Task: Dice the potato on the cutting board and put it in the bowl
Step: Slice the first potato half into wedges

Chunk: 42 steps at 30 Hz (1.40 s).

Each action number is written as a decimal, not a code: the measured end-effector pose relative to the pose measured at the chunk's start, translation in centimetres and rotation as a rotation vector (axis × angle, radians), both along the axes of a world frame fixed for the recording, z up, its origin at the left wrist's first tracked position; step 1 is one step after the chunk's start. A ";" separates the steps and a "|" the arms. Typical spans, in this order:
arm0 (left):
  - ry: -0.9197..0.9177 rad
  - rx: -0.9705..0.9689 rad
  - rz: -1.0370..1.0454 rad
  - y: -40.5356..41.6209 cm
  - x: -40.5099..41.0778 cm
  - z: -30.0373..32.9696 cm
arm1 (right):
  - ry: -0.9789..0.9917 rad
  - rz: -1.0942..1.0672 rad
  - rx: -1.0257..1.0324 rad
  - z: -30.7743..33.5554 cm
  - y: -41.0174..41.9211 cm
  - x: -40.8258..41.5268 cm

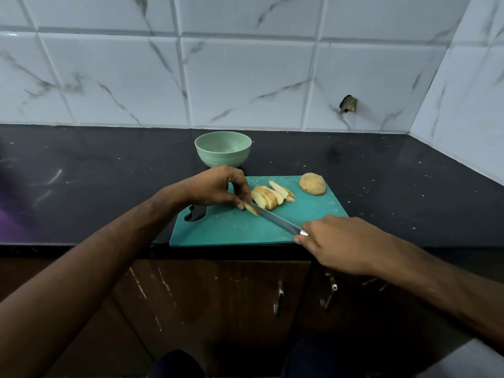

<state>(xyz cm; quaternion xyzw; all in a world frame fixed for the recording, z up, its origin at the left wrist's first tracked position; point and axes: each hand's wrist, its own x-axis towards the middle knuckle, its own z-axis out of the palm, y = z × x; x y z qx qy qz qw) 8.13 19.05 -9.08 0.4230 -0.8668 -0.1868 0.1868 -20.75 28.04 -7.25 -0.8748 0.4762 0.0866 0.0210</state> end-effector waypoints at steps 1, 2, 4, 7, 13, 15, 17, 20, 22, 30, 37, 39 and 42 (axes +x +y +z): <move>0.009 -0.003 0.004 0.1 0.0 -0.1 | 0.004 -0.013 -0.002 0.0 0.6 -0.5; 0.015 -0.009 0.011 0.3 0.0 -0.2 | 0.005 -0.022 -0.010 0.0 1.0 -0.9; 0.018 -0.025 0.030 0.7 -0.1 -0.4 | 0.009 -0.026 -0.043 -0.1 1.6 -1.1; 0.015 -0.073 0.054 1.6 0.0 -0.5 | 0.011 -0.001 -0.138 -0.5 2.2 -0.7; -0.005 -0.076 0.060 2.7 0.5 -0.4 | -0.070 -0.018 -0.151 -1.4 2.1 1.4; -0.040 -0.092 0.074 2.7 0.3 -0.4 | -0.081 -0.019 -0.149 -1.3 1.9 1.6; -0.063 -0.143 0.093 2.8 0.1 -0.7 | -0.073 -0.028 -0.140 -0.9 1.8 1.3; -0.032 -0.205 0.110 3.1 -0.3 -1.0 | -0.054 -0.070 -0.095 0.5 1.9 0.2; -0.021 -0.235 0.109 3.1 -0.4 -1.1 | -0.038 -0.111 -0.088 1.4 1.9 -0.5; -0.198 -0.530 0.012 3.3 -0.7 -1.5 | -0.086 -0.161 -0.062 0.7 0.7 0.8; -0.261 -0.624 -0.021 3.2 -0.9 -1.4 | -0.126 -0.157 -0.048 0.0 1.0 1.9; -0.250 -0.641 -0.035 3.1 -1.1 -1.5 | -0.138 -0.162 -0.037 -0.2 1.1 1.9; -0.239 -0.652 -0.046 3.1 -1.1 -1.6 | -0.145 -0.164 -0.037 -0.4 1.3 1.7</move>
